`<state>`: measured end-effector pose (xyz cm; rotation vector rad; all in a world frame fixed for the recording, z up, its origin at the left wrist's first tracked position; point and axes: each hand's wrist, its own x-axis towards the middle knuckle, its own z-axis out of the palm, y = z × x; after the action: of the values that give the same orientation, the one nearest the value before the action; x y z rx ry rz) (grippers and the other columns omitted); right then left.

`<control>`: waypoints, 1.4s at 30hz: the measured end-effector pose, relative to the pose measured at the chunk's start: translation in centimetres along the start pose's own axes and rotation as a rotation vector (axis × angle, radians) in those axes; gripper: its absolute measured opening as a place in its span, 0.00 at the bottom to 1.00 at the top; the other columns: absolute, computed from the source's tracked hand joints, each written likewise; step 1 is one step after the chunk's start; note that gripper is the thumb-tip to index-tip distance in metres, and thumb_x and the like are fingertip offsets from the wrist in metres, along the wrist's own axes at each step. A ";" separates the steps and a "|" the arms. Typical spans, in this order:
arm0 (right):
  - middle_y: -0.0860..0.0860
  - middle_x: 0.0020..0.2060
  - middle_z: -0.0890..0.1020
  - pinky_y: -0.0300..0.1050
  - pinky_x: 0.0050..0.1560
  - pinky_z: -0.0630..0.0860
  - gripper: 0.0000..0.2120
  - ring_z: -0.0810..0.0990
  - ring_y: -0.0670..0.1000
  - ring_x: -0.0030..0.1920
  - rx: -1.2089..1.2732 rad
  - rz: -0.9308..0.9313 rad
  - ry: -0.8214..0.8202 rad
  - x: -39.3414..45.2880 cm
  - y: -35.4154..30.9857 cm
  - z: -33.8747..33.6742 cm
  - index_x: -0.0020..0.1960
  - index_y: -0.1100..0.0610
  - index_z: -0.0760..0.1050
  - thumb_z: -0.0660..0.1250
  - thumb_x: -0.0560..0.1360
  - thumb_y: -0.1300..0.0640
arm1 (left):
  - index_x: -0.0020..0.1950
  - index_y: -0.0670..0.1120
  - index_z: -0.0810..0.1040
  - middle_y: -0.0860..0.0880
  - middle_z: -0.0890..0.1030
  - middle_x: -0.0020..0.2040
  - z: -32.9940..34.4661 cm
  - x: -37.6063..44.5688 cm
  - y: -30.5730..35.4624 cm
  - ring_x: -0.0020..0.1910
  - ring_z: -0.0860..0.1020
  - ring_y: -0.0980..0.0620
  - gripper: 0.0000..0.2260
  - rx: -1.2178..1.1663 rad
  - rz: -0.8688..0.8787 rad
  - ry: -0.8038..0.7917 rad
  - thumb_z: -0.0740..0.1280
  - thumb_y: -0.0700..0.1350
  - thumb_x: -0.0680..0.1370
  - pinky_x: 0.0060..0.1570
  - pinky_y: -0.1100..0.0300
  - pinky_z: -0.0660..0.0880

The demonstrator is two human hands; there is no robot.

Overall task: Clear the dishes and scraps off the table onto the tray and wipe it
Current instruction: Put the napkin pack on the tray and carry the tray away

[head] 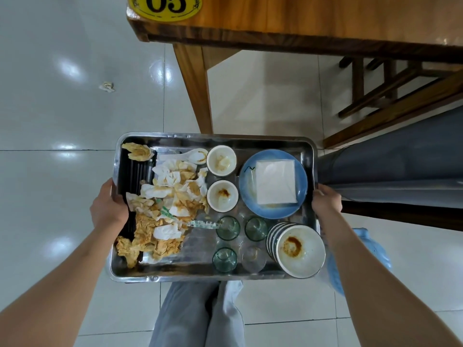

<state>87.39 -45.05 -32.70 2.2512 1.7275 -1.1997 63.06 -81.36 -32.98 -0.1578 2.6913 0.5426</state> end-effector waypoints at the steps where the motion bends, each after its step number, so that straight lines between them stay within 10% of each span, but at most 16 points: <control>1: 0.55 0.51 0.80 0.43 0.45 0.70 0.14 0.75 0.54 0.46 0.022 0.005 -0.010 0.0 0.1 0.0 0.58 0.52 0.78 0.60 0.77 0.62 | 0.70 0.48 0.67 0.37 0.78 0.56 0.1 0.1 -0.2 0.54 0.76 0.34 0.18 -0.005 -0.016 -0.003 0.56 0.40 0.80 0.55 0.44 0.71; 10: 0.56 0.60 0.77 0.48 0.56 0.73 0.19 0.76 0.56 0.58 0.163 -0.001 -0.091 -0.1 0.7 0.4 0.65 0.54 0.72 0.56 0.77 0.68 | 0.68 0.46 0.68 0.37 0.78 0.57 0.9 0.0 -0.5 0.54 0.75 0.35 0.16 -0.065 -0.017 0.037 0.55 0.40 0.80 0.56 0.44 0.70; 14: 0.55 0.61 0.76 0.52 0.61 0.72 0.19 0.75 0.57 0.60 0.159 -0.013 -0.117 0.0 0.8 0.5 0.67 0.54 0.70 0.56 0.78 0.66 | 0.57 0.40 0.70 0.35 0.77 0.48 0.9 -0.3 -0.2 0.44 0.75 0.36 0.09 0.008 0.037 0.082 0.56 0.34 0.78 0.40 0.46 0.70; 42: 0.50 0.49 0.76 0.52 0.54 0.76 0.23 0.76 0.54 0.50 0.122 -0.068 -0.076 0.6 2.1 0.7 0.64 0.51 0.72 0.56 0.76 0.71 | 0.52 0.38 0.73 0.40 0.73 0.41 1.1 0.1 -0.1 0.41 0.73 0.39 0.09 -0.040 0.052 0.187 0.58 0.30 0.75 0.41 0.52 0.68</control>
<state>88.87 -45.70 -34.37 2.1958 1.7624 -1.4224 63.38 -80.99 -34.01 -0.1576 2.8736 0.6267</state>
